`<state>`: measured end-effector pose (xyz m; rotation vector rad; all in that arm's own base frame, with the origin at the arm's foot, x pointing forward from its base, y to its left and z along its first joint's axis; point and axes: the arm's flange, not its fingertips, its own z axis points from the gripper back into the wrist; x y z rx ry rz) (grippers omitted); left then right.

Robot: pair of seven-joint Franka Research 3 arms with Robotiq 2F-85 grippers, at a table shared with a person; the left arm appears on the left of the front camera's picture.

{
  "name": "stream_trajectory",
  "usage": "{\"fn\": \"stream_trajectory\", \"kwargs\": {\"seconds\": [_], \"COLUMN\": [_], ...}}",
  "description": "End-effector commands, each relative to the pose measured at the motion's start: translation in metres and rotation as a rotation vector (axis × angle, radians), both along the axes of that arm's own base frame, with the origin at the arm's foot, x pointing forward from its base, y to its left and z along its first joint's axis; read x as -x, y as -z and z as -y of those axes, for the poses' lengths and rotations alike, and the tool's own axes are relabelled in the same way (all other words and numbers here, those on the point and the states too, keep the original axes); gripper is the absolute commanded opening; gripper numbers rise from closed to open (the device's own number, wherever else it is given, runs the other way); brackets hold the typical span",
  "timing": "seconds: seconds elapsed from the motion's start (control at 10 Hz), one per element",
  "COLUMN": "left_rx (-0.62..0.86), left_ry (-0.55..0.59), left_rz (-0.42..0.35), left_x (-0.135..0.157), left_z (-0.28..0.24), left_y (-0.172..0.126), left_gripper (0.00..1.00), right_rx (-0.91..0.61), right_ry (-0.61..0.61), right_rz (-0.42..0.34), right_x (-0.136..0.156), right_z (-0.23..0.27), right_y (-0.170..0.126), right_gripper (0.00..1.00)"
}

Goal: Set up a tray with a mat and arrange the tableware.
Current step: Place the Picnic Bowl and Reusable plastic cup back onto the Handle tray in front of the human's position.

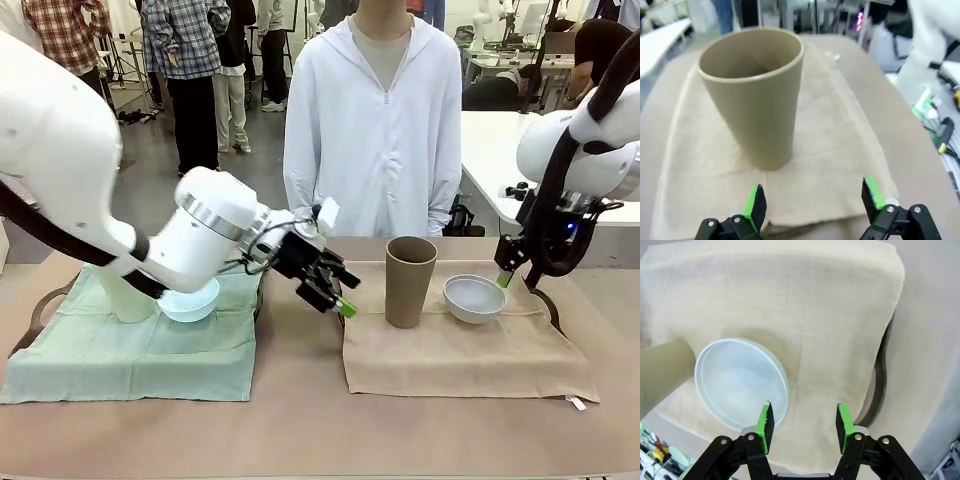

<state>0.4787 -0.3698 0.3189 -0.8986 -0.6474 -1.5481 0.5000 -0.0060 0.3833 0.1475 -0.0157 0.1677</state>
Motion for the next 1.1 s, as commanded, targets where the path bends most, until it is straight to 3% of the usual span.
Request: {"fn": "stream_trajectory", "kwargs": {"seconds": [0.0,0.5,1.0], "left_rx": [-0.128,-0.511,-0.773], "left_ry": [-0.082,-0.414,-0.712], "left_rz": [0.001,-0.03,-0.243], "left_x": [0.018,0.05,0.085], "left_z": [-0.022,-0.037,-0.042], "left_y": [-0.049,-0.151,-0.194], "left_gripper": [1.0,1.0,1.0], "right_rx": [-0.024,-0.011,0.006], "right_ry": [-0.044,-0.063,-0.082], "right_rz": [0.005,0.048,0.048], "right_x": [0.018,0.042,0.047], "right_z": [0.01,0.005,-0.006], "right_y": [-0.016,-0.052,-0.057], "right_gripper": [0.65,0.65,0.65]}}
